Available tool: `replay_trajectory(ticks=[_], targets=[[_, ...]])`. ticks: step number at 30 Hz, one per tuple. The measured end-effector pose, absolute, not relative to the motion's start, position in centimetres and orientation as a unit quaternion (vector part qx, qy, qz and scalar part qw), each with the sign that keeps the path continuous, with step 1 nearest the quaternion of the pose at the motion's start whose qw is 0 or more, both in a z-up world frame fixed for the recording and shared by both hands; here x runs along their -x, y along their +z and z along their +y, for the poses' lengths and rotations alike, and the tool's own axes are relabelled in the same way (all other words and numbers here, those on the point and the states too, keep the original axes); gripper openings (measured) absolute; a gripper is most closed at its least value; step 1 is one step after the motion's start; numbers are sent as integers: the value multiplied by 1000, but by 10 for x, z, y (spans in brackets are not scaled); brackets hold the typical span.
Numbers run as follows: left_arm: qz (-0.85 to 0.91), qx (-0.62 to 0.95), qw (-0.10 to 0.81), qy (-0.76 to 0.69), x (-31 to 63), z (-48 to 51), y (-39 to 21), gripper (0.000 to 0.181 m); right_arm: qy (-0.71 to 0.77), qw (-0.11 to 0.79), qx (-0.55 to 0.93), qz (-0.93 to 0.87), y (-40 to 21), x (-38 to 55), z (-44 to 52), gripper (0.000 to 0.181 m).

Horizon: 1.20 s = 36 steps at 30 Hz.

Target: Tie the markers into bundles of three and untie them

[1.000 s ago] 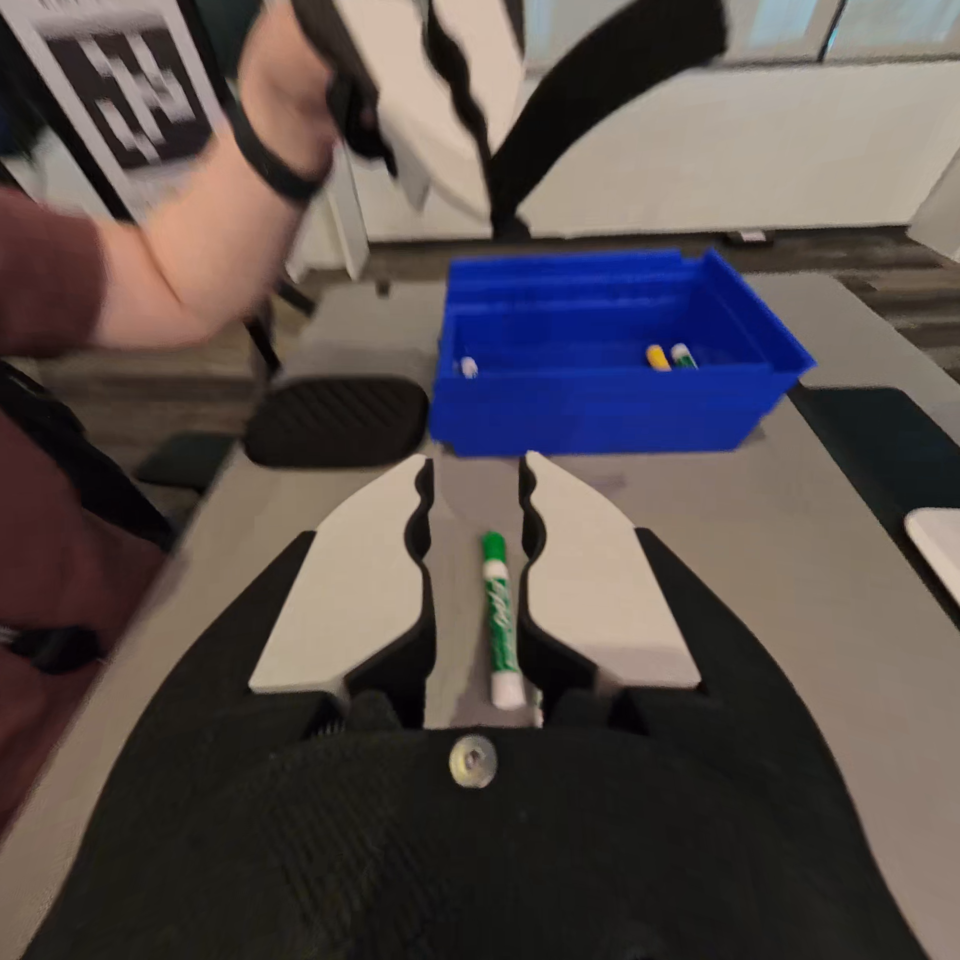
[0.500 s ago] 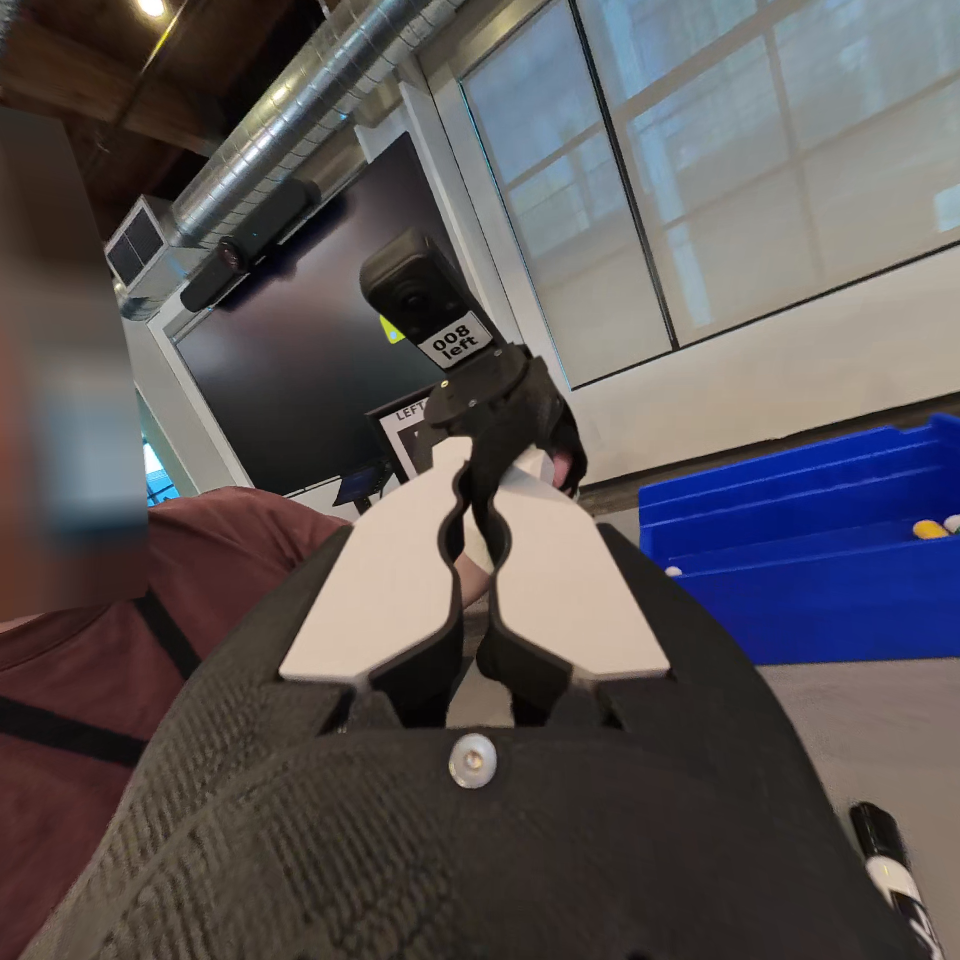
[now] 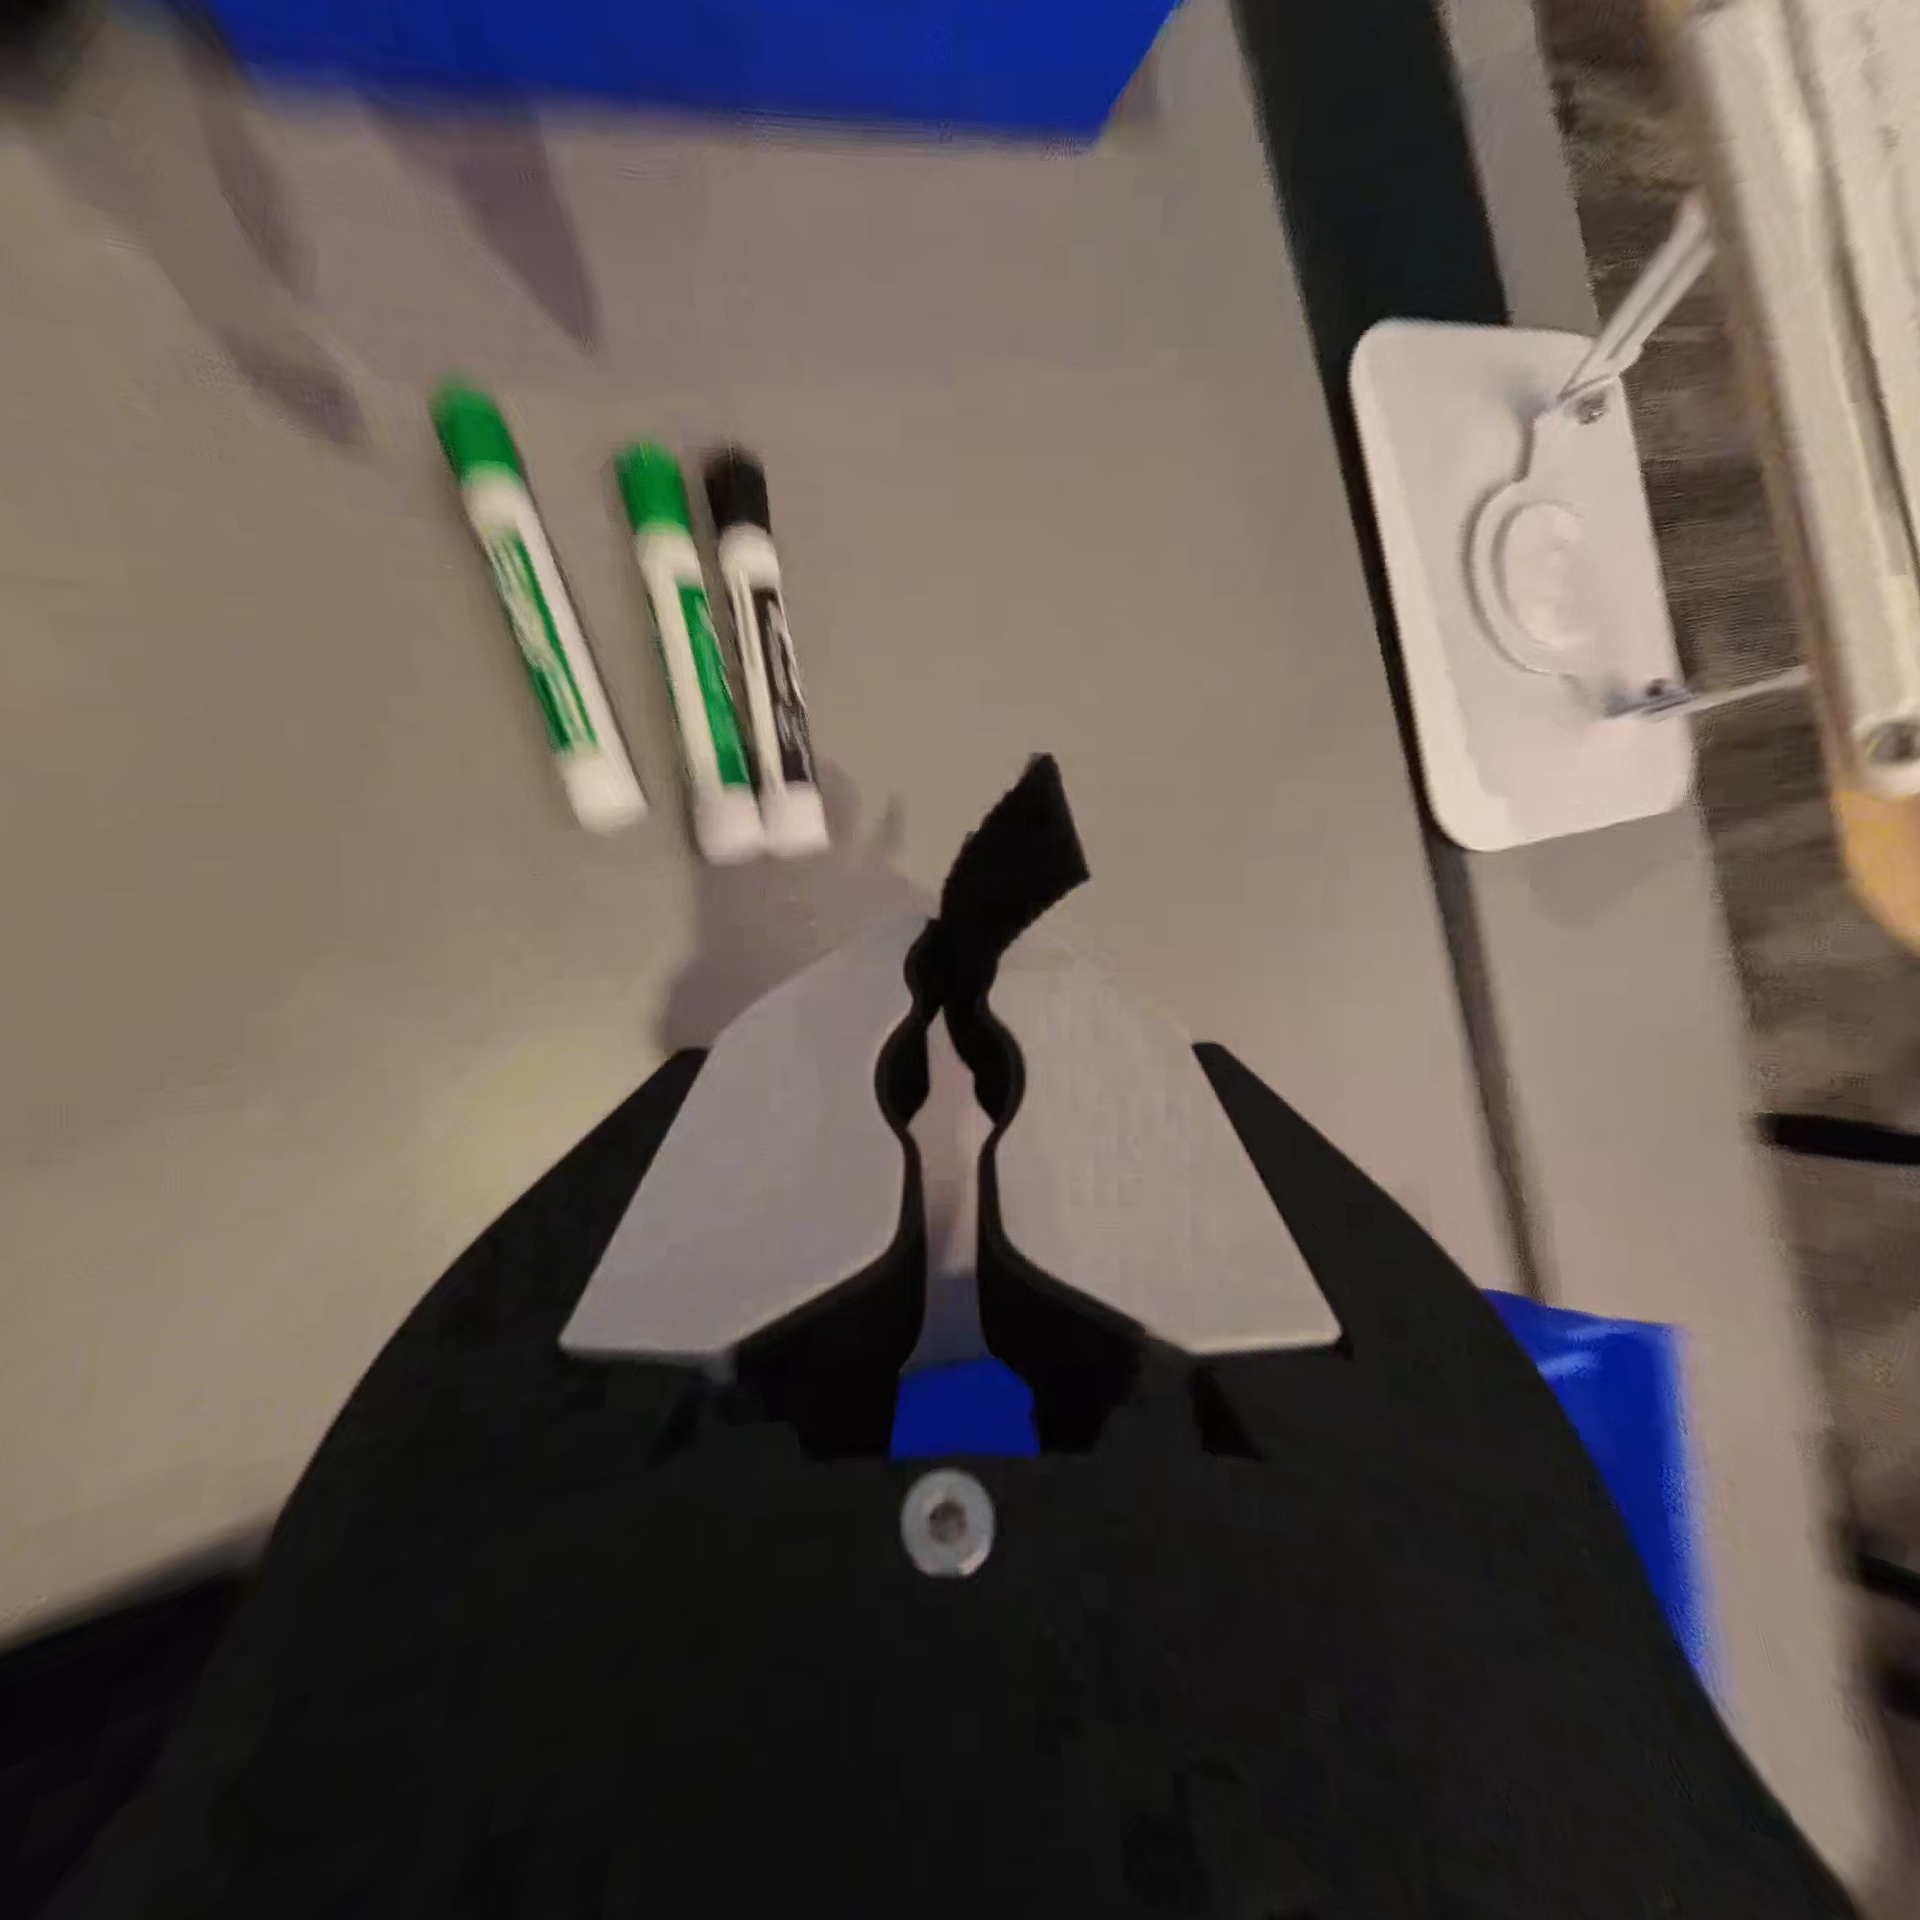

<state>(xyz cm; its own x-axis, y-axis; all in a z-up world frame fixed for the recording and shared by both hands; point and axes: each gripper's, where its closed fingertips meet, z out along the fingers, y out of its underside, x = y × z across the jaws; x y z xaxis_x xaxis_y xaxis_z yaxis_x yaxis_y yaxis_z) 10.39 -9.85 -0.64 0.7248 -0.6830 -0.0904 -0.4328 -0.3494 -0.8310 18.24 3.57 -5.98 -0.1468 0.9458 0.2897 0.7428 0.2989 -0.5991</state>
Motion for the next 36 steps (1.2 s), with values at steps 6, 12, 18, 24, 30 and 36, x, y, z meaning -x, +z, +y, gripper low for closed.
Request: replay_trajectory(ticks=[6,12,18,24,30,36], targets=[[329,792,468,-212,-110,-115,-20,65,3,198,513,-835,-141,-204,40,11],[287,735,527,-317,-114,-132,-8,64,38,163,564,-808,-142,-215,36,55],[278,669,592,-352,-107,-143,3,63,211,270,474,-811,-90,-168,-10,27],[329,766,504,-227,-102,-132,-50,56,188,200,497,-823,-140,-152,-16,11],[360,821,423,-135,-93,-133,-95,59,149,194,505,-827,-153,-157,-5,8],[388,827,390,-115,-106,-120,-100,61,184,176,509,-822,-161,-146,-13,12]])
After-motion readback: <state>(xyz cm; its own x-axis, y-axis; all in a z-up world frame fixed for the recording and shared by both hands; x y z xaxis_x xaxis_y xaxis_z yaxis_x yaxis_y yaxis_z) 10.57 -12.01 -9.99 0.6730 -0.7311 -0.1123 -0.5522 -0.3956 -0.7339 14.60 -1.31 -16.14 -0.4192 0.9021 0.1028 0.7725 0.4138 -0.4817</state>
